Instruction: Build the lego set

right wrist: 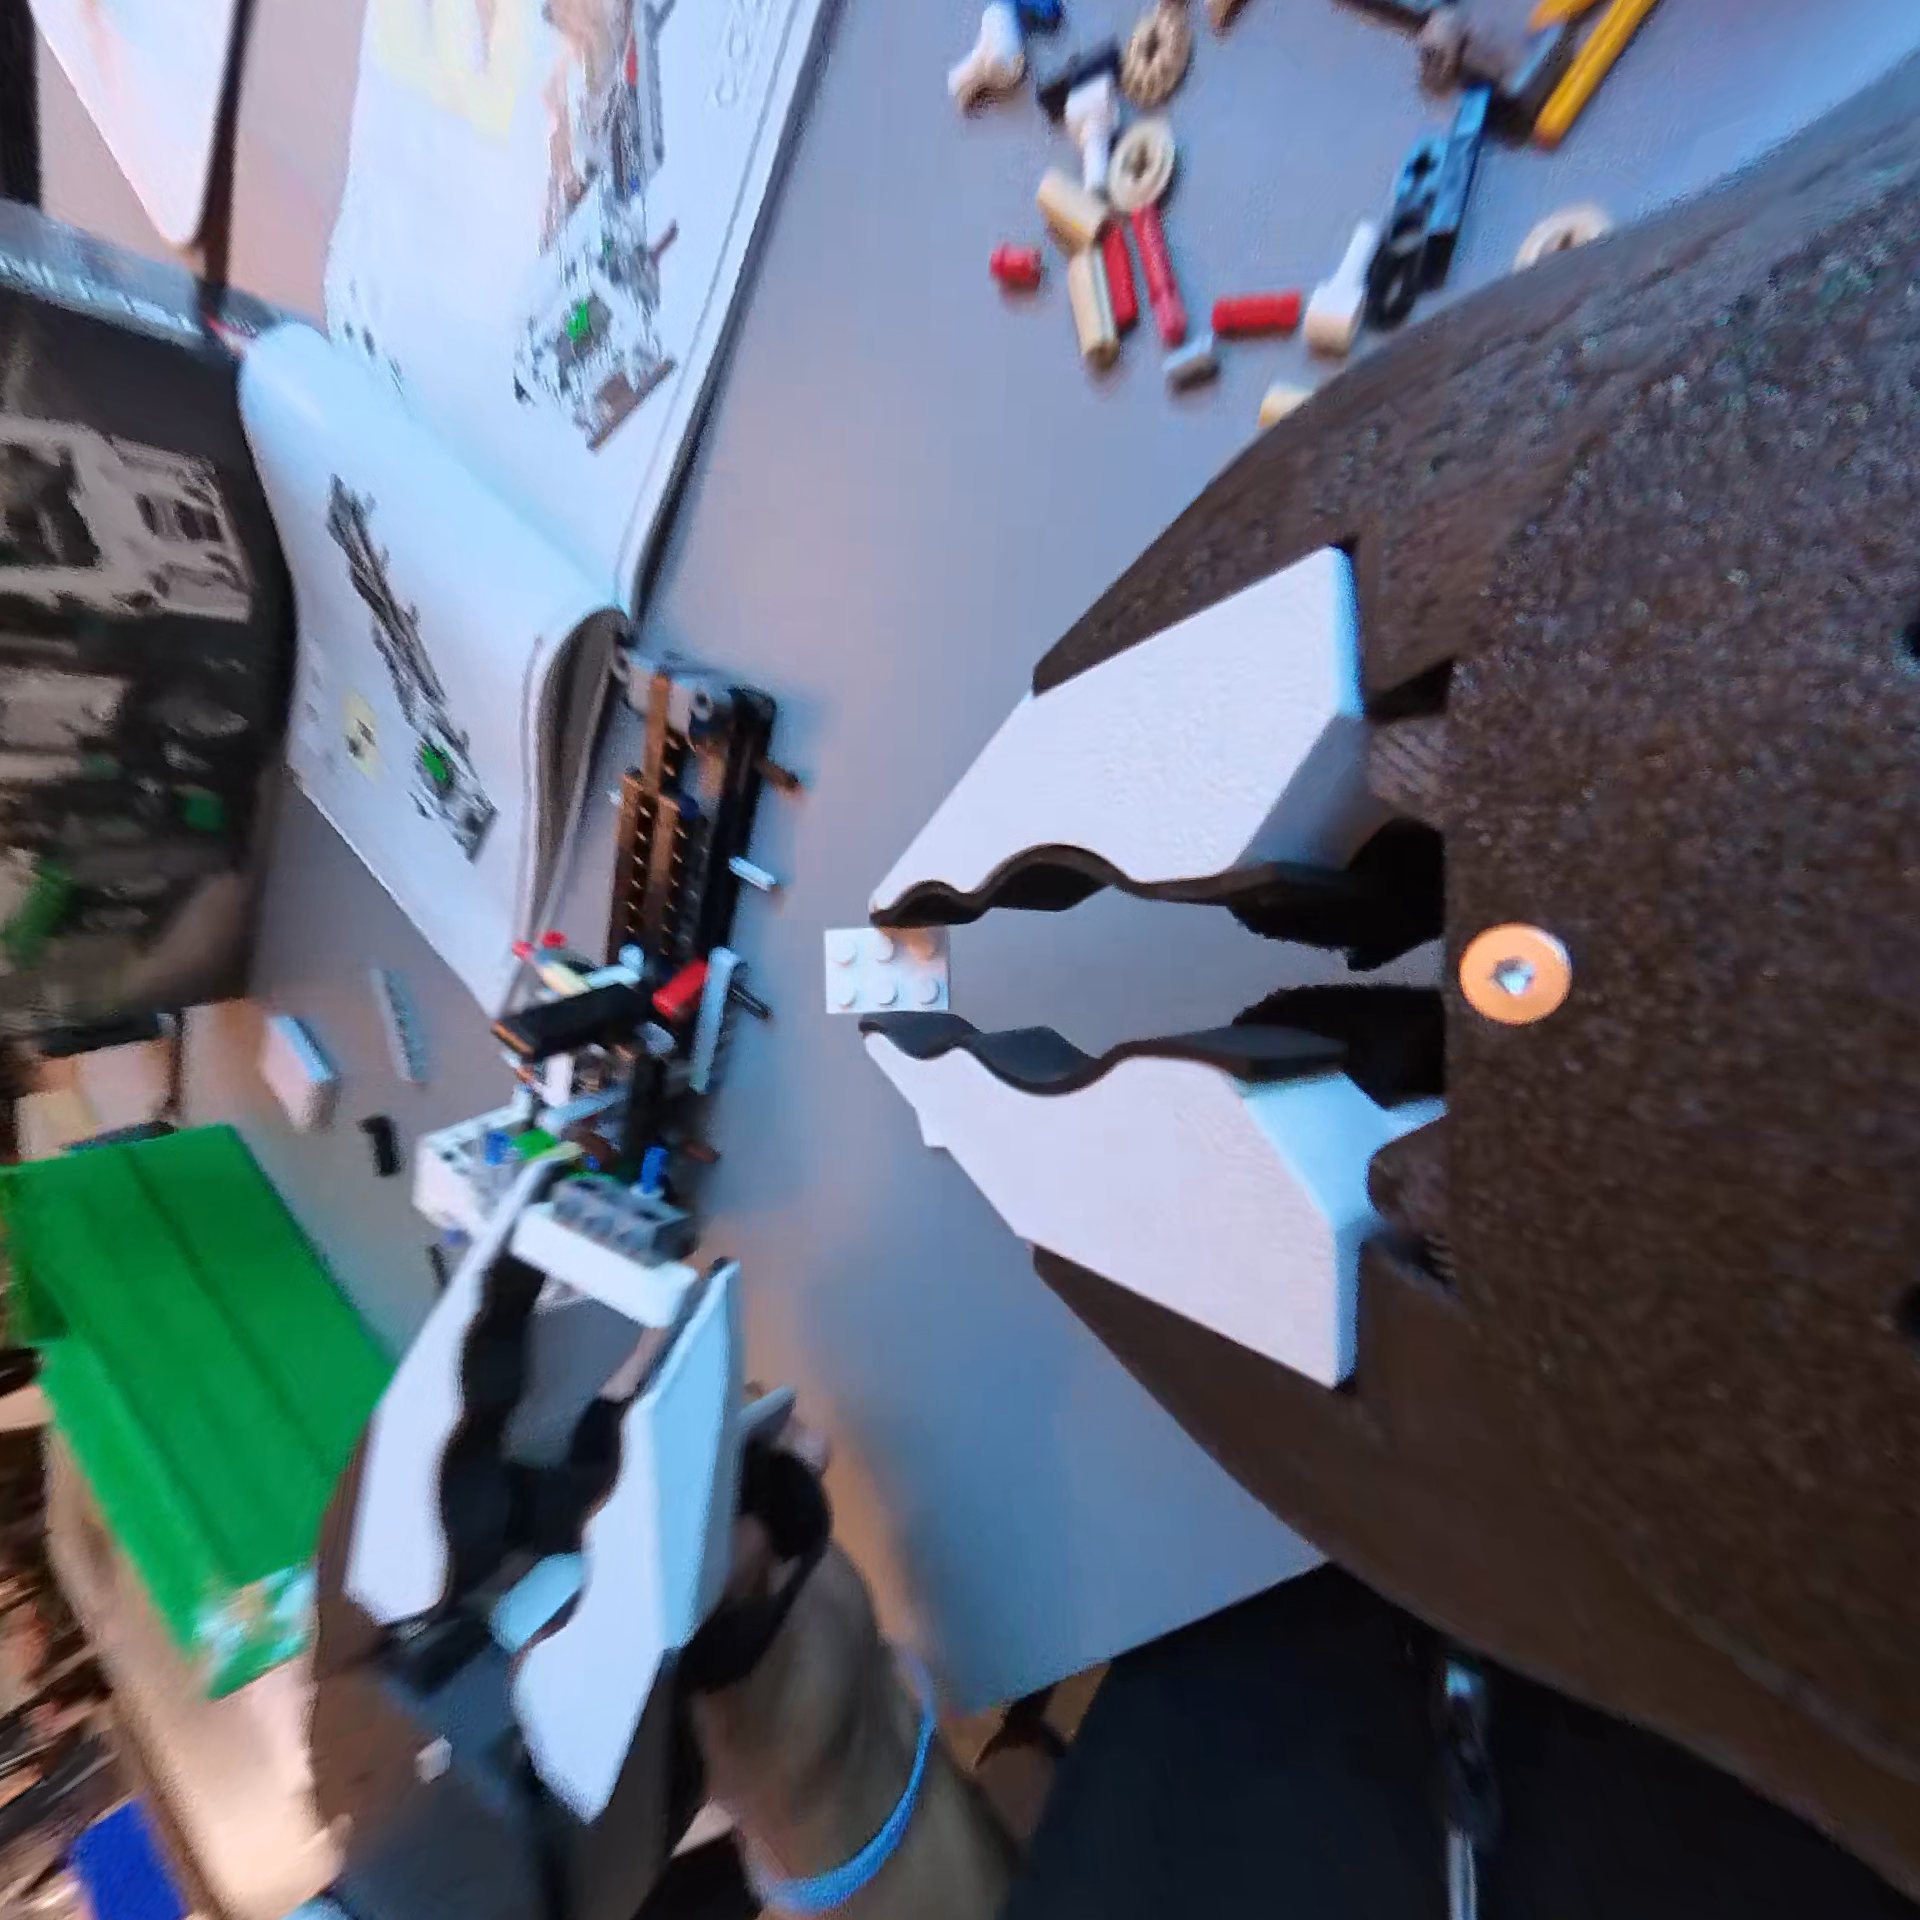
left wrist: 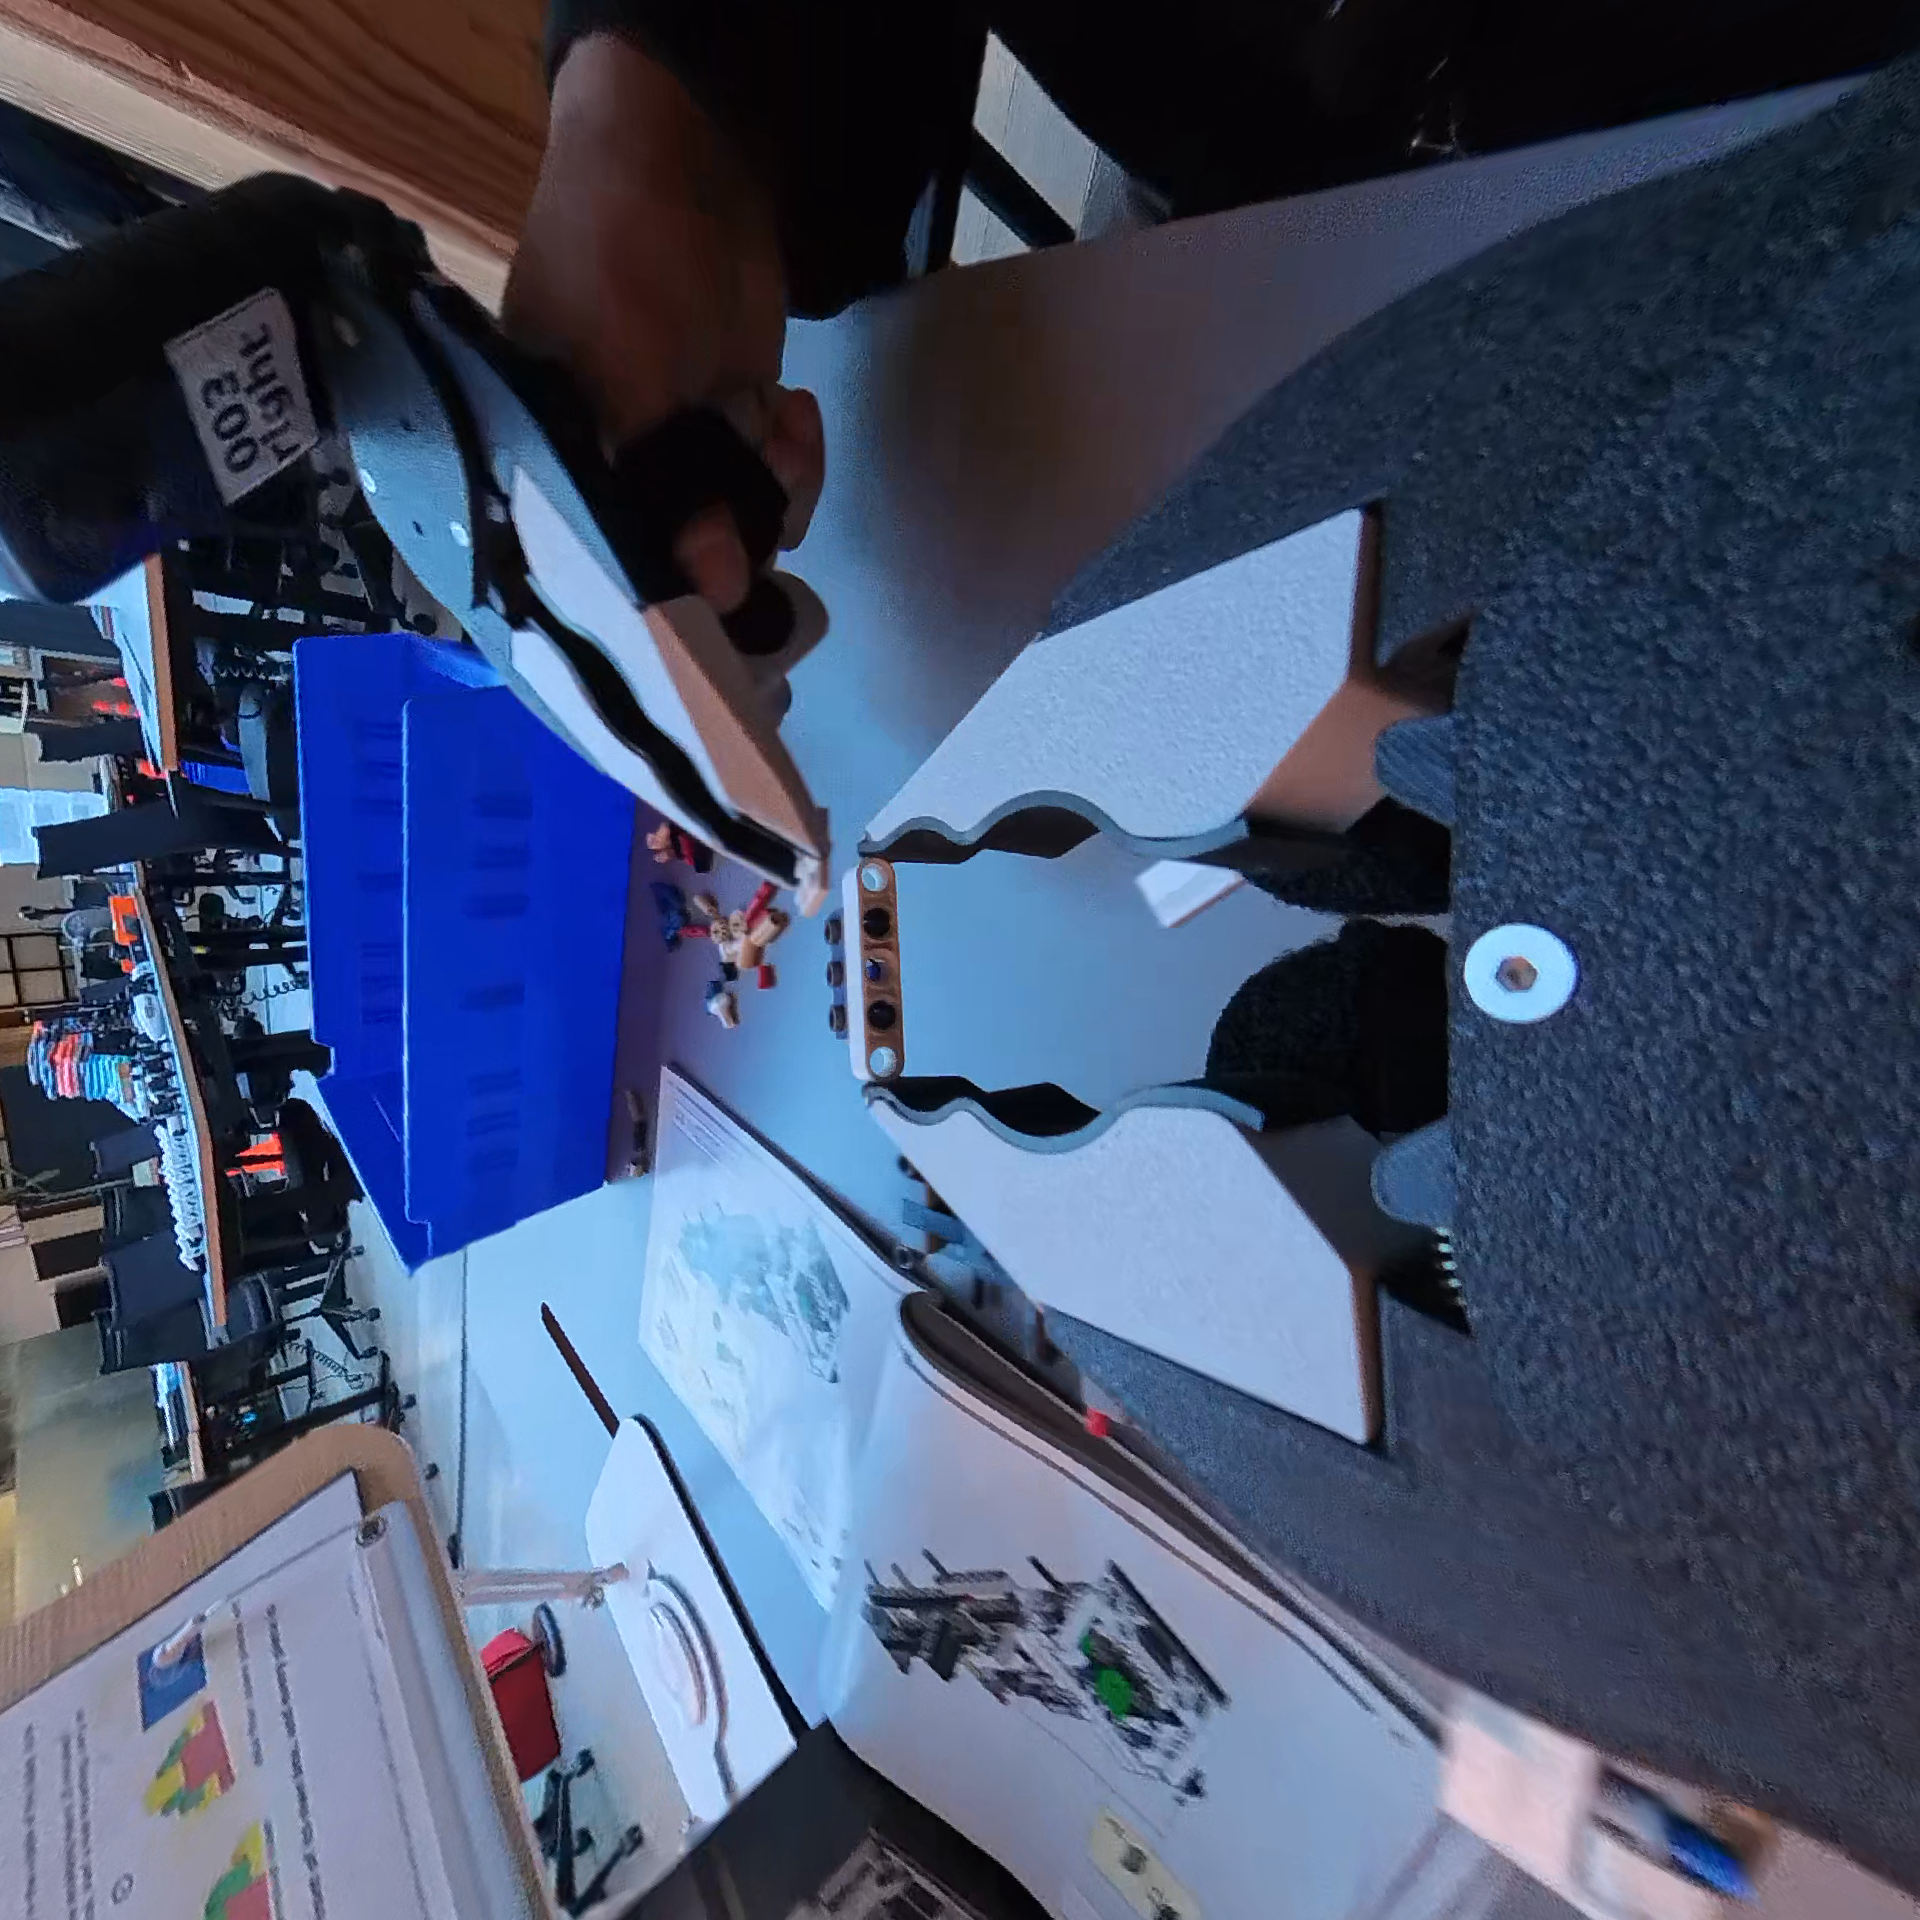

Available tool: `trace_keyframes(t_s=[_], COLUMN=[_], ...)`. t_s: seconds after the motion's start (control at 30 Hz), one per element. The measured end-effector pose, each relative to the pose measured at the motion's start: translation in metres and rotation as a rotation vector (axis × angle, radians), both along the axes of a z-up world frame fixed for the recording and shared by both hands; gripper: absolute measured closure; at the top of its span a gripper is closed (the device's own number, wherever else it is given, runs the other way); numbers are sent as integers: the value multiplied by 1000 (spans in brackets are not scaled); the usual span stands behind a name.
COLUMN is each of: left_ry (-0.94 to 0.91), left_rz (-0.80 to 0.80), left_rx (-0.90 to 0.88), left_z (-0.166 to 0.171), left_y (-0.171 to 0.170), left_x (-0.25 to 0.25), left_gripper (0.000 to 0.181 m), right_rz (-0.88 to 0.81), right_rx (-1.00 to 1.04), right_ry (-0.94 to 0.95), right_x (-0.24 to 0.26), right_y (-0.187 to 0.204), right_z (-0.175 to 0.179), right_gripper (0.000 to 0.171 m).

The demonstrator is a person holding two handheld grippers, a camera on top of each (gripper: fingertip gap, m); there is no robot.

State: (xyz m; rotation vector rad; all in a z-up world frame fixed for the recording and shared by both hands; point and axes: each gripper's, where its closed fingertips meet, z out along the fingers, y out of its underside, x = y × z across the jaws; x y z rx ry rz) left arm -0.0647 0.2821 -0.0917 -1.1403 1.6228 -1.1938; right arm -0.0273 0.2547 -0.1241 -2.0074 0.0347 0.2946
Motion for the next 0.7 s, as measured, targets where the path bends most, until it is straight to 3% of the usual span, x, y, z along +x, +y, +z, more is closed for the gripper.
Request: trace_keyframes(t_s=[0.17,0.37,0.7], left_ry=[-11,-12,-33], left_rz=[-26,-59,-3], left_rx=[19,13,210], left_z=[0,-2,-1], left_y=[-13,-21,-15], left_x=[42,76,69], left_gripper=[141,141,141], right_rz=[-26,-41,0], right_rx=[91,121,173], right_ry=[151,199,339], right_x=[37,58,35], right_y=[-10,-11,-1], right_z=[22,18,36], right_gripper=[156,156,156])
